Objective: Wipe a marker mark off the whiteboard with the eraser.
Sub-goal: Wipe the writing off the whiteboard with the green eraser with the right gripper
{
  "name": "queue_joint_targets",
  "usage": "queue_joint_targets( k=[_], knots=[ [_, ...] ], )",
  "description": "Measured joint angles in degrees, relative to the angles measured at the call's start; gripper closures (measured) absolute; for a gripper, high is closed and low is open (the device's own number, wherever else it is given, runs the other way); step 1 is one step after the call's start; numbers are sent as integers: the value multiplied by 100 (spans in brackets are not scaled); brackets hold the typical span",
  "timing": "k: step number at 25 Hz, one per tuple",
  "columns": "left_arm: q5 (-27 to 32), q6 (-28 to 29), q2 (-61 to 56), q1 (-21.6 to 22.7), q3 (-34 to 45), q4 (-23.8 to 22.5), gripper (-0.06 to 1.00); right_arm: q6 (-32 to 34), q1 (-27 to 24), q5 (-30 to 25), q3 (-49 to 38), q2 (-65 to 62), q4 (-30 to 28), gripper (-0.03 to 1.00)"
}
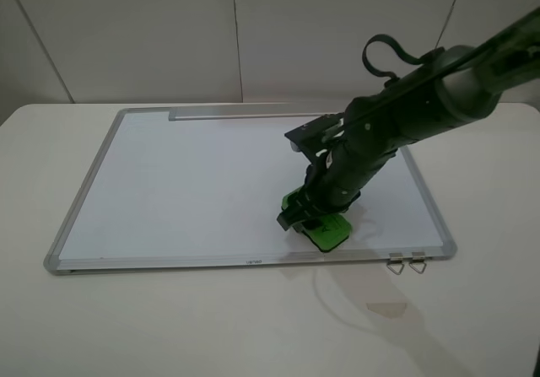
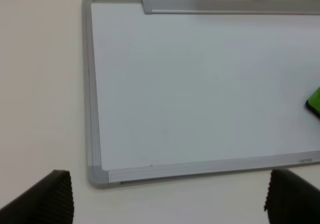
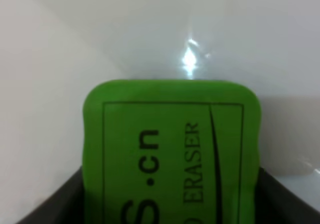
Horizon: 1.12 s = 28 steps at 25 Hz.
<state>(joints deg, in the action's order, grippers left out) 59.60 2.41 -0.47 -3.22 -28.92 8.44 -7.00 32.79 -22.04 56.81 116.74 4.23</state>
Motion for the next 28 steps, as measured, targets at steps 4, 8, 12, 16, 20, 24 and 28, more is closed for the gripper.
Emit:
queue_joint_targets(
  k=[4, 8, 12, 16, 20, 24, 28],
  knots=[
    [0, 0, 0, 0, 0, 0, 16, 0, 0, 282, -28, 30, 0, 38],
    [0, 0, 0, 0, 0, 0, 16, -16, 0, 412, -28, 53, -40, 38],
    [0, 0, 0, 0, 0, 0, 16, -16, 0, 418, -28, 56, -60, 38],
    [0, 0, 0, 0, 0, 0, 16, -11, 0, 434, -55, 56, -104, 38],
    [0, 0, 0, 0, 0, 0, 16, 148, -49, 873, -275, 56, -116, 38],
    [0, 0, 0, 0, 0, 0, 16, 263, -393, 1731, -604, 50, -122, 38],
    [0, 0, 0, 0, 0, 0, 16, 366, -794, 2173, -799, 45, -122, 38]
  ],
)
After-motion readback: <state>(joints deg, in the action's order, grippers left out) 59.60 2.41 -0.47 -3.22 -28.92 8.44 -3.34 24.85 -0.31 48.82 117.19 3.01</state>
